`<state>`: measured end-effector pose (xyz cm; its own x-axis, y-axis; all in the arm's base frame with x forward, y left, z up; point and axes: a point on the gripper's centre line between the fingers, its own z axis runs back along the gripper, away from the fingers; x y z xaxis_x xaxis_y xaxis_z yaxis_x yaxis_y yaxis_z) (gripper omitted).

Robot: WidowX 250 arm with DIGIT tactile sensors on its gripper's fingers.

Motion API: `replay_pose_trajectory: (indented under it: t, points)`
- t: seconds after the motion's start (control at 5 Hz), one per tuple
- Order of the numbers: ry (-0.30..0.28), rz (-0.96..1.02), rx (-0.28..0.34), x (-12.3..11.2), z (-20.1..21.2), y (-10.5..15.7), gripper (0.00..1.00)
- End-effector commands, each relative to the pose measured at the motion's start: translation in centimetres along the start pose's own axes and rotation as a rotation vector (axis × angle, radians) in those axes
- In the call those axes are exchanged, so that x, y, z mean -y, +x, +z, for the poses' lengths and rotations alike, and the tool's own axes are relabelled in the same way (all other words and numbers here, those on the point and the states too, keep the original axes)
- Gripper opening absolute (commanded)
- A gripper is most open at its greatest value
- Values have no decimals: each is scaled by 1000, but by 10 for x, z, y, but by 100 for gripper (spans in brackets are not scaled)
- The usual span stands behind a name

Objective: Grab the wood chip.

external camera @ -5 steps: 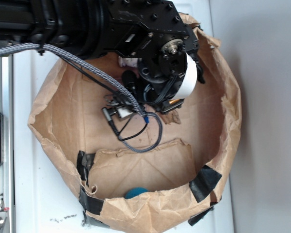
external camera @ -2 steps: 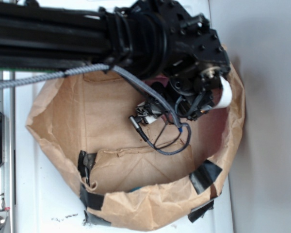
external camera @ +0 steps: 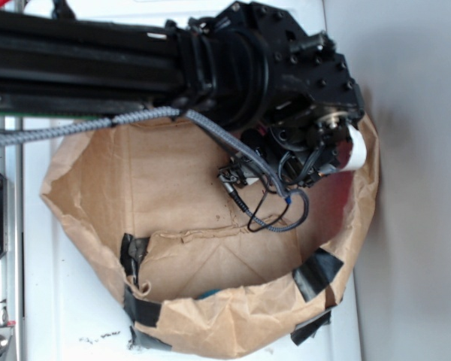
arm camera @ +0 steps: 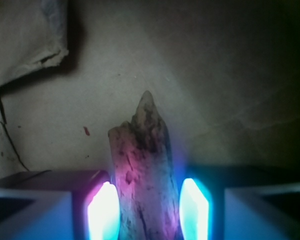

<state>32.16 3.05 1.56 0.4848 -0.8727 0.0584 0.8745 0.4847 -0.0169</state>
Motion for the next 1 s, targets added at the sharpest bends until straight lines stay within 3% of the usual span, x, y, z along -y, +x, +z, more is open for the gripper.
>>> replay_pose_trajectory:
  t: [0.0, 0.2, 0.4, 0.6, 0.8]
  points:
    - [63, -37, 86, 29, 27, -8, 0]
    - [110, 51, 134, 50, 64, -7, 0]
    - [37, 240, 95, 60, 96, -1, 0]
    - [-4, 491, -31, 65, 113, 9, 0]
    - [71, 657, -59, 70, 120, 12, 0]
